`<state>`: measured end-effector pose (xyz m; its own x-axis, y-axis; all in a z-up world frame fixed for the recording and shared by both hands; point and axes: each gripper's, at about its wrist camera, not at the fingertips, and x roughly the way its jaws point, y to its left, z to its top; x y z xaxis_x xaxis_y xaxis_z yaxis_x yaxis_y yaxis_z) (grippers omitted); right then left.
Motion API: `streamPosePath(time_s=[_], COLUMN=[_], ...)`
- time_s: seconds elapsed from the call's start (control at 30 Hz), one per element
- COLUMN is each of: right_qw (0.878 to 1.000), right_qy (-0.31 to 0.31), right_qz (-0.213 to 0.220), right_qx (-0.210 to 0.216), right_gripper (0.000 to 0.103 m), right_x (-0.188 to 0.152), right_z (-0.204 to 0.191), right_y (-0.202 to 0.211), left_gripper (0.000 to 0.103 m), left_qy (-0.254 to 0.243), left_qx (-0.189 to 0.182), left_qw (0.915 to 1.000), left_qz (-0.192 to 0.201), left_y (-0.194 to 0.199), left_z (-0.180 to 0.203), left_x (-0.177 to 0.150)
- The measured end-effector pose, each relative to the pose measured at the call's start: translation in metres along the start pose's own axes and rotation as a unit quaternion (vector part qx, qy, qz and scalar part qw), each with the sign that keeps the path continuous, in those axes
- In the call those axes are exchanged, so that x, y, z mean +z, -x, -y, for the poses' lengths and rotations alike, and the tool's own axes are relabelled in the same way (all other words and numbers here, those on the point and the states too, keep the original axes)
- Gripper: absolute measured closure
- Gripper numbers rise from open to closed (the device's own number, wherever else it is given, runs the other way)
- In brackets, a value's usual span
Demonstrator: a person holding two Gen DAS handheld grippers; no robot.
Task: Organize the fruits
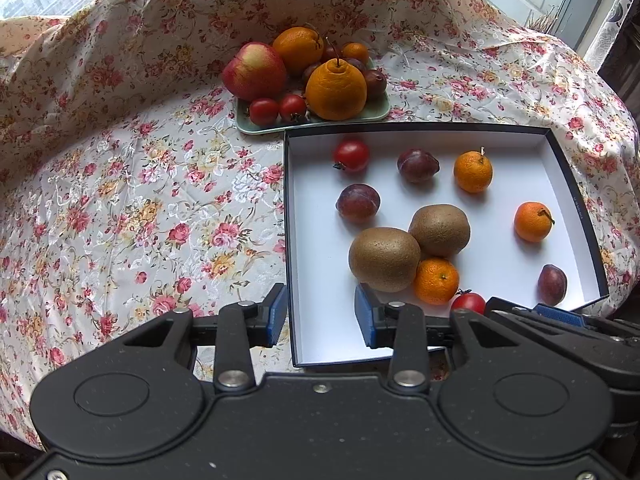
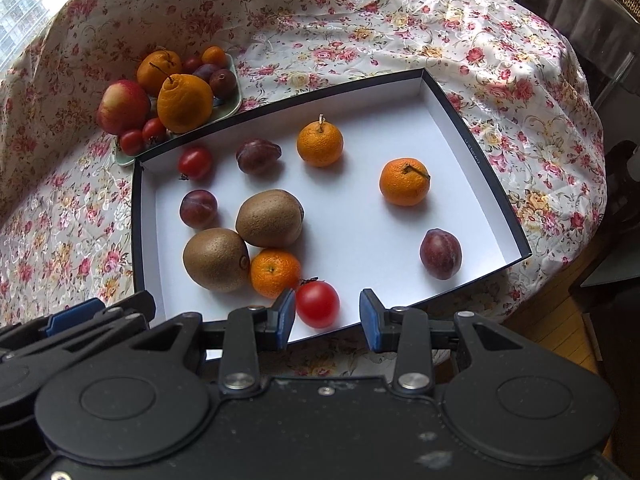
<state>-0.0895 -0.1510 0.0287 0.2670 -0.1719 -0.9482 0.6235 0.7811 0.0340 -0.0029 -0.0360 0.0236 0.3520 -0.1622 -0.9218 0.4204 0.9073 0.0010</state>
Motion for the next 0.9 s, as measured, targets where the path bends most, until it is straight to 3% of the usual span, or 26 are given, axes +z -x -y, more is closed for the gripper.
streamPosePath(time_s=[0.9], right_qw=[1.0], right_qy=[0.013], right_qz=[-0.002], right_qx=[-0.008], right_gripper=[0.064], right_x=[0.0001], right_z=[-0.0076], right_y=[-0.0013], left_gripper=[0.056], left_qy=[0.007], left_qx=[0.002], left_qw=[0.9997], left_qz=[-0.024], left_y=[-0.0059], left_z=[-0.01], left_x=[-0.0012])
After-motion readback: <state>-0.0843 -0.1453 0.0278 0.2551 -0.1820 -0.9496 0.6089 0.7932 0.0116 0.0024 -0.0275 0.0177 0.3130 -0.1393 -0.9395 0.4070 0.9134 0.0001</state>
